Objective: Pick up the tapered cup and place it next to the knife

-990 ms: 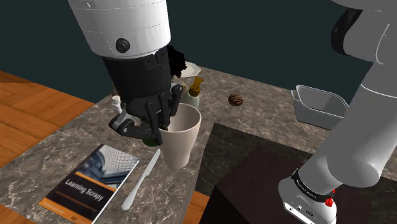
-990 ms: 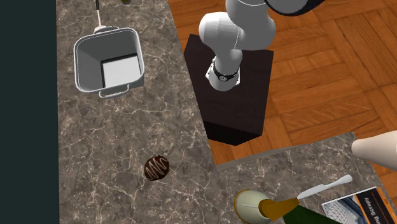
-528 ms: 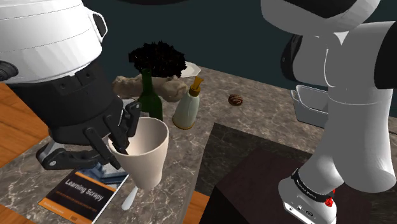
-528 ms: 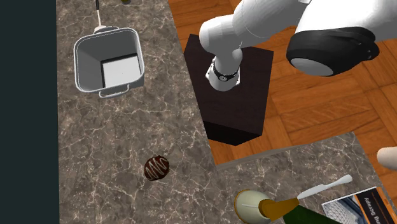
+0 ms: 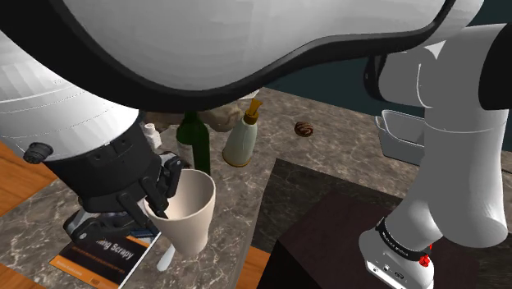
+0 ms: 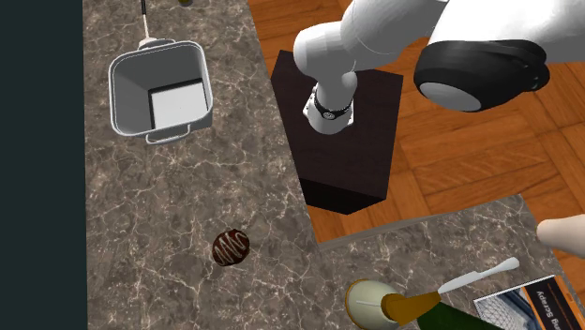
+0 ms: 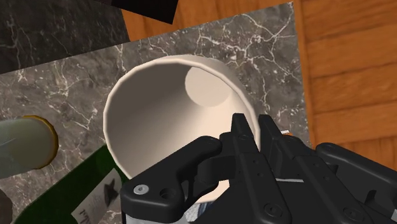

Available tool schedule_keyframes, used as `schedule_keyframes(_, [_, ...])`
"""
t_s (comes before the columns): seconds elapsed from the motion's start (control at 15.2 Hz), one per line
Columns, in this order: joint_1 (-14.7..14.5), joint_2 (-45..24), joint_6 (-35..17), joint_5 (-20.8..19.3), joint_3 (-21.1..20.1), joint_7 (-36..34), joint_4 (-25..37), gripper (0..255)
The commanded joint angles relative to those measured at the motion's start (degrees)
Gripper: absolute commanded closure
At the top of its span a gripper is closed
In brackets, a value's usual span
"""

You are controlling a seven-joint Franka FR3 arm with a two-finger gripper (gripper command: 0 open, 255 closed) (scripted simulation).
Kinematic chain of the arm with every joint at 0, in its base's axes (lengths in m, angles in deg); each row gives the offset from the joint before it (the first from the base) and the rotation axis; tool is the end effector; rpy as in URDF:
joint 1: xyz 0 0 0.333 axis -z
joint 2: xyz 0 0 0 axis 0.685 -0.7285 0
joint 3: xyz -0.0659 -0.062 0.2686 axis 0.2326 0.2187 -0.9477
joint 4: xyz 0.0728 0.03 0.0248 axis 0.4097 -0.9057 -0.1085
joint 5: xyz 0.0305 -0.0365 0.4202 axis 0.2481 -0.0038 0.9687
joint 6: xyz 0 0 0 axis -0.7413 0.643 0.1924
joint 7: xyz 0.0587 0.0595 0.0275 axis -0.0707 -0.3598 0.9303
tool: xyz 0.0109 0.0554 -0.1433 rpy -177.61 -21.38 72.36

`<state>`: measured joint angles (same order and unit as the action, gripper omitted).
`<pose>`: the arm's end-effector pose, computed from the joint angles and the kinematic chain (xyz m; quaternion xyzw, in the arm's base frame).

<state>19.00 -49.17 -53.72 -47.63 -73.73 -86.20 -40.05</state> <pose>0.3037 0.5893 0.4638 0.9905 0.1159 -0.0404 0.0620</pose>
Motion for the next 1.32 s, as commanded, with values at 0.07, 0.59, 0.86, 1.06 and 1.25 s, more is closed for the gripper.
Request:
schedule_keyframes(0.07, [1.41, 0.57, -2.73, 0.36, -0.23, -0.13, -3.44, 255])
schedule_keyframes(0.59, [3.45, 0.69, -9.01, 0.28, -0.22, -0.71, -10.36, 255])
schedule_keyframes(0.86, [4.06, 0.37, -11.91, -0.07, -0.02, -1.08, -13.23, 255])
schedule_keyframes(1.06, [4.36, -0.01, -13.99, -0.44, 0.21, -1.40, -15.17, 255])
schedule_keyframes(1.25, [4.55, -0.50, -16.00, -0.91, 0.50, -1.74, -16.93, 255])
